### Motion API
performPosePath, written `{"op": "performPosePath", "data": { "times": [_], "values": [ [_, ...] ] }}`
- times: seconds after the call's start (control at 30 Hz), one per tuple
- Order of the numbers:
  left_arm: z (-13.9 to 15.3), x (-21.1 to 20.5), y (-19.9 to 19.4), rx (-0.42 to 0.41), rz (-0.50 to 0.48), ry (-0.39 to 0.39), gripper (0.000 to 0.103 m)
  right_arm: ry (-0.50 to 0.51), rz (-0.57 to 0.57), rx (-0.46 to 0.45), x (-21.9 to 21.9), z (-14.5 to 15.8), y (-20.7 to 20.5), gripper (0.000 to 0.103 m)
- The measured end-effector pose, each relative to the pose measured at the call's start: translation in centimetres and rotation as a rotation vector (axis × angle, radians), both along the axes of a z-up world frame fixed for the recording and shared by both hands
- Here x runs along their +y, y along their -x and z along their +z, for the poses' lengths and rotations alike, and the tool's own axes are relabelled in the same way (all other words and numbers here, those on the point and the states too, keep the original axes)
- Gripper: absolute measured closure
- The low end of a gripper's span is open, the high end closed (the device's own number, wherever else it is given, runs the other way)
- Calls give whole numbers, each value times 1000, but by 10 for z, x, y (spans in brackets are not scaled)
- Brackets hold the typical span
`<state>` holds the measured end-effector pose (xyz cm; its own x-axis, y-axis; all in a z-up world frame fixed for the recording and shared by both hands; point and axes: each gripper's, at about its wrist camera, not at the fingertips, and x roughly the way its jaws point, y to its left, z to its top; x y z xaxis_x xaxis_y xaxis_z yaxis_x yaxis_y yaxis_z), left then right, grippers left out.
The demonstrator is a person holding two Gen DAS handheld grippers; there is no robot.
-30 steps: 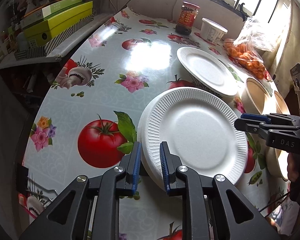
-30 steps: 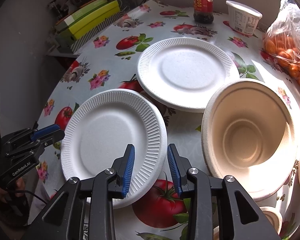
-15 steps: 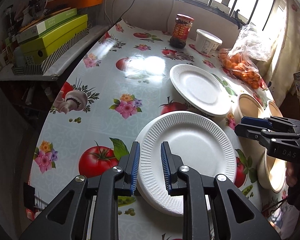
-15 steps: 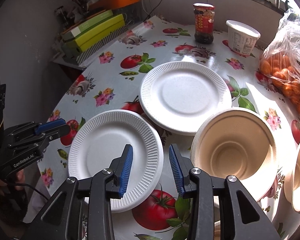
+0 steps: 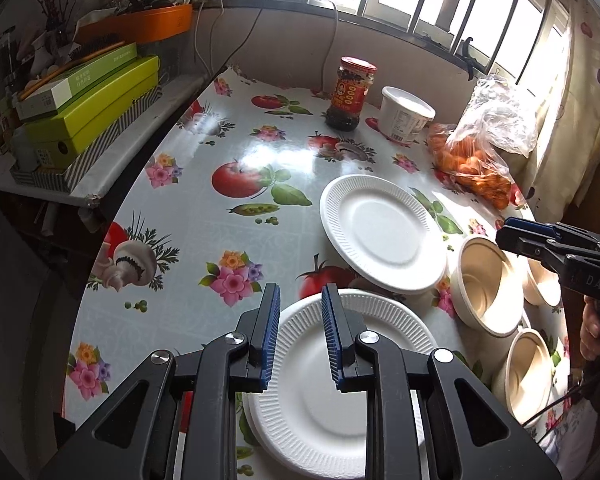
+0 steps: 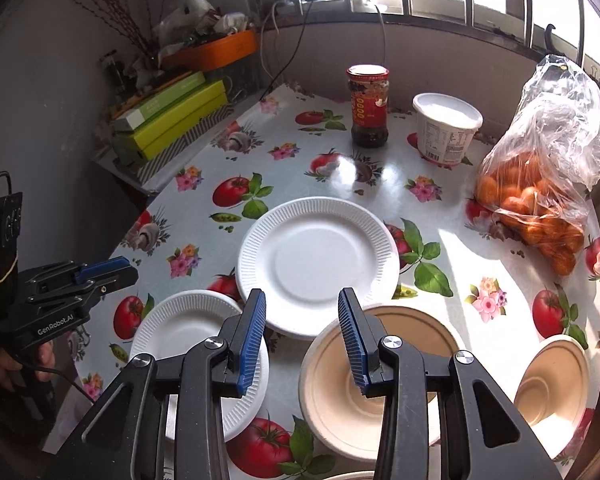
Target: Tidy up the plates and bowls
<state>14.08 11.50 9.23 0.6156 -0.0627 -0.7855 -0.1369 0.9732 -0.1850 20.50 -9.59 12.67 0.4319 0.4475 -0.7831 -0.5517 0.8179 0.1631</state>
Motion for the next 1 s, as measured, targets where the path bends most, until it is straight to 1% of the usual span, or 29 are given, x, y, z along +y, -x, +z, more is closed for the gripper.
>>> {"op": "performPosePath", "data": {
  "times": [0.1,0.2,0.3,0.5,0.57,0.63,0.7,0.83,1.0],
  "values": [
    [1,-2,-11,2,-2,10,81,-3,-17,-8,-7,5,-22,66],
    [-1,-5,-21,11,-3,9,81,8,-22,3,-11,0,-43,66],
    [-5,-9,-32,31,-1,24,81,4,-30,52,-16,-13,-64,66],
    [-14,-16,-53,66,4,24,81,24,-31,146,-20,-46,-96,66],
    [-17,-17,-61,78,8,22,81,15,-31,185,-22,-57,-107,66],
    [-22,-17,-69,97,18,32,81,0,-34,209,-23,-65,-115,67],
    [-27,-17,-76,112,19,43,81,3,-26,215,-21,-71,-120,67],
    [-36,-18,-89,141,29,23,81,18,-17,239,-19,-83,-129,67],
    [-48,-20,-99,171,30,30,81,17,-25,270,-21,-96,-139,67]
  ]
}}
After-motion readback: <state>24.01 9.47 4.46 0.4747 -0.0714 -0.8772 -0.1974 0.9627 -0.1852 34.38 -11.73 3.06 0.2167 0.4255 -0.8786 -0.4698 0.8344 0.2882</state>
